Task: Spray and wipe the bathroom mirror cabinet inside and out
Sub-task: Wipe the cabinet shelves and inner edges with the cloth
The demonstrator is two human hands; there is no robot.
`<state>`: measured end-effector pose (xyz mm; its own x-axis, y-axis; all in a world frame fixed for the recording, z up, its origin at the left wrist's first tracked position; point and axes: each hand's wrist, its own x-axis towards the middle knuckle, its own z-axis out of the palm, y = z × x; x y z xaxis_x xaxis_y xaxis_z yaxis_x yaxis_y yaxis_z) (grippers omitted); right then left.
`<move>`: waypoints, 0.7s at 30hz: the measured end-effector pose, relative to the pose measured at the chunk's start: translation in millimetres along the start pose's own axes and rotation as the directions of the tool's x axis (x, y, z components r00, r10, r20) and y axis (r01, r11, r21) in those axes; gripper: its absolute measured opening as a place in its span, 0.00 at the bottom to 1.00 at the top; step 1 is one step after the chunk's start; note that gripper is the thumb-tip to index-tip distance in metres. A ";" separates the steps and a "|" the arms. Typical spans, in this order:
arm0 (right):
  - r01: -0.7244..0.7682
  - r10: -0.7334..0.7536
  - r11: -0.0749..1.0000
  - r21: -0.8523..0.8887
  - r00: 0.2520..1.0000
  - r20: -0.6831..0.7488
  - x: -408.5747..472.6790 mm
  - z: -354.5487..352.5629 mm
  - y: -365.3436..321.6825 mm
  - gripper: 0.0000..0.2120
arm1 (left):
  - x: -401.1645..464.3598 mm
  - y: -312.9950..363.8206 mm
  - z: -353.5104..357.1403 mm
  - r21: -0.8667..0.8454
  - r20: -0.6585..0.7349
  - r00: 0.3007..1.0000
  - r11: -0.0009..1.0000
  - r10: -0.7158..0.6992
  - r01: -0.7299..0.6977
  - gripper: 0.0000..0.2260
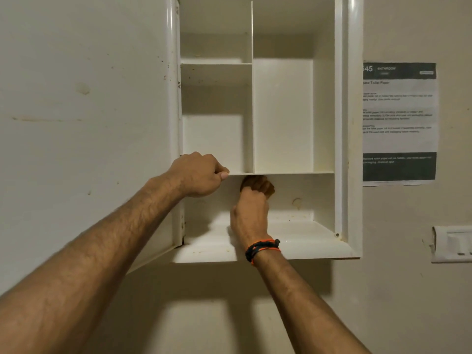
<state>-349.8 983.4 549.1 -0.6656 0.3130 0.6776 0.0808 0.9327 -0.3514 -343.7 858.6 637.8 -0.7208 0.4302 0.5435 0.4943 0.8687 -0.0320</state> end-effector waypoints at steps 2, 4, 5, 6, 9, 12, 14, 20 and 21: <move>0.102 -0.104 0.994 0.047 0.994 0.042 -4.5 5.1 -12.1 0.22 | -0.6 1.1 -0.9 -0.002 0.003 1.000 1.000 -0.001 0.001 0.15; 0.262 -0.276 0.953 0.151 0.958 0.078 -10.7 7.8 -26.4 0.15 | -1.2 2.4 -1.6 -0.005 0.004 1.000 1.000 -0.002 0.002 0.15; 0.346 -0.364 0.921 0.179 0.928 0.080 -13.4 8.8 -32.2 0.16 | -1.7 2.7 -1.4 -0.008 0.007 1.000 1.000 -0.004 0.004 0.15; 0.409 -0.427 0.897 0.165 0.899 0.092 -15.0 8.6 -36.5 0.18 | -1.8 3.1 -1.6 -0.011 0.011 1.000 1.000 -0.003 0.003 0.15; 0.517 -0.517 0.855 0.044 0.842 0.154 -13.0 0.4 -27.4 0.21 | -2.4 3.0 -1.9 -0.015 0.013 1.000 1.000 -0.003 0.004 0.16; 0.520 -0.509 0.854 -0.009 0.839 0.193 -4.9 -17.9 2.0 0.20 | -2.8 2.2 -2.0 -0.010 0.012 1.000 1.000 -0.010 0.011 0.15; 0.481 -0.470 0.876 -0.016 0.862 0.187 2.0 -31.9 25.4 0.22 | -3.2 1.5 -1.8 -0.012 0.010 1.000 1.000 -0.011 0.011 0.15; 0.194 -0.186 0.978 -0.074 0.978 0.095 8.6 -57.9 83.5 0.21 | -6.6 3.6 -1.7 -0.014 0.001 1.000 1.000 -0.018 0.018 0.16; 0.144 -0.138 0.986 -0.085 0.988 0.072 8.4 -61.5 92.4 0.20 | -6.6 3.8 -1.7 -0.011 0.002 1.000 1.000 -0.019 0.019 0.16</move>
<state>-302.3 1083.3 562.1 -0.7220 0.1679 0.6712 0.0474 0.9798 -0.1941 -336.2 858.6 635.5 -0.7308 0.4142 0.5425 0.4860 0.8739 -0.0124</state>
